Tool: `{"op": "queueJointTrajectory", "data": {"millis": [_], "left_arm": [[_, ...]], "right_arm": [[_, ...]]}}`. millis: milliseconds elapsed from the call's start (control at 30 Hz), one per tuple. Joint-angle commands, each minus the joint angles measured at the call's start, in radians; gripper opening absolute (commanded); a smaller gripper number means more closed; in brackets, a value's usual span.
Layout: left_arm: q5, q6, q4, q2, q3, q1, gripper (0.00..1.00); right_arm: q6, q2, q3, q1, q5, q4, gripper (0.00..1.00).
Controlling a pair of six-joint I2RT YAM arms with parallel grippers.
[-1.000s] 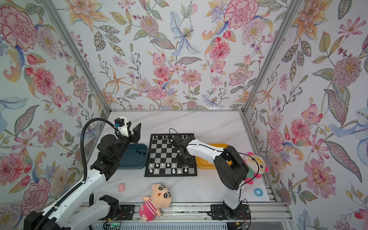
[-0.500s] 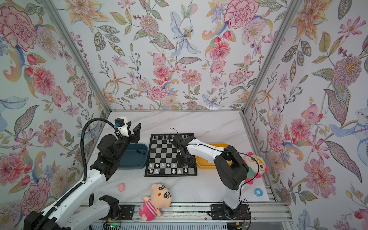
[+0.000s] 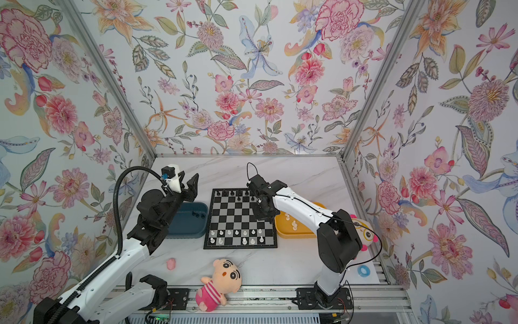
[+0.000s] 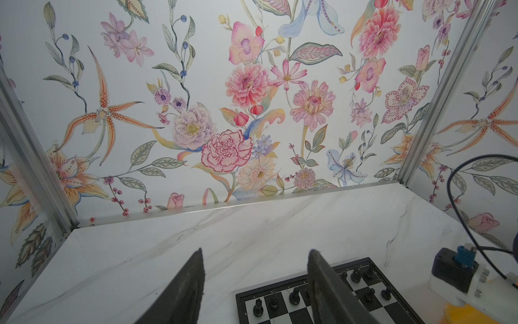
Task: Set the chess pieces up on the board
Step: 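Raise the open right gripper and move it back over the yellow tray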
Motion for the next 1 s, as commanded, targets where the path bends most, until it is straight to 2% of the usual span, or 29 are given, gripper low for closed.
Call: {"op": "queueJointTrajectory", "data": {"millis": [0,267,567,967], "left_arm": [[0.011,-0.011,-0.010,-0.007,-0.007,0.009,0.60],[0.017,-0.015,-0.011,0.021,0.011,0.008,0.60],[0.023,-0.030,-0.002,0.067,0.035,0.009,0.59],[0.029,-0.039,-0.007,0.111,0.066,0.008,0.59]], "right_arm": [[-0.022,-0.047,0.016,-0.020,0.020,-0.045,0.25],[-0.071,-0.105,-0.052,-0.156,0.051,-0.049,0.22],[-0.152,-0.077,-0.107,-0.304,0.049,0.013,0.21],[-0.181,0.043,-0.133,-0.354,-0.031,0.128,0.21]]}}
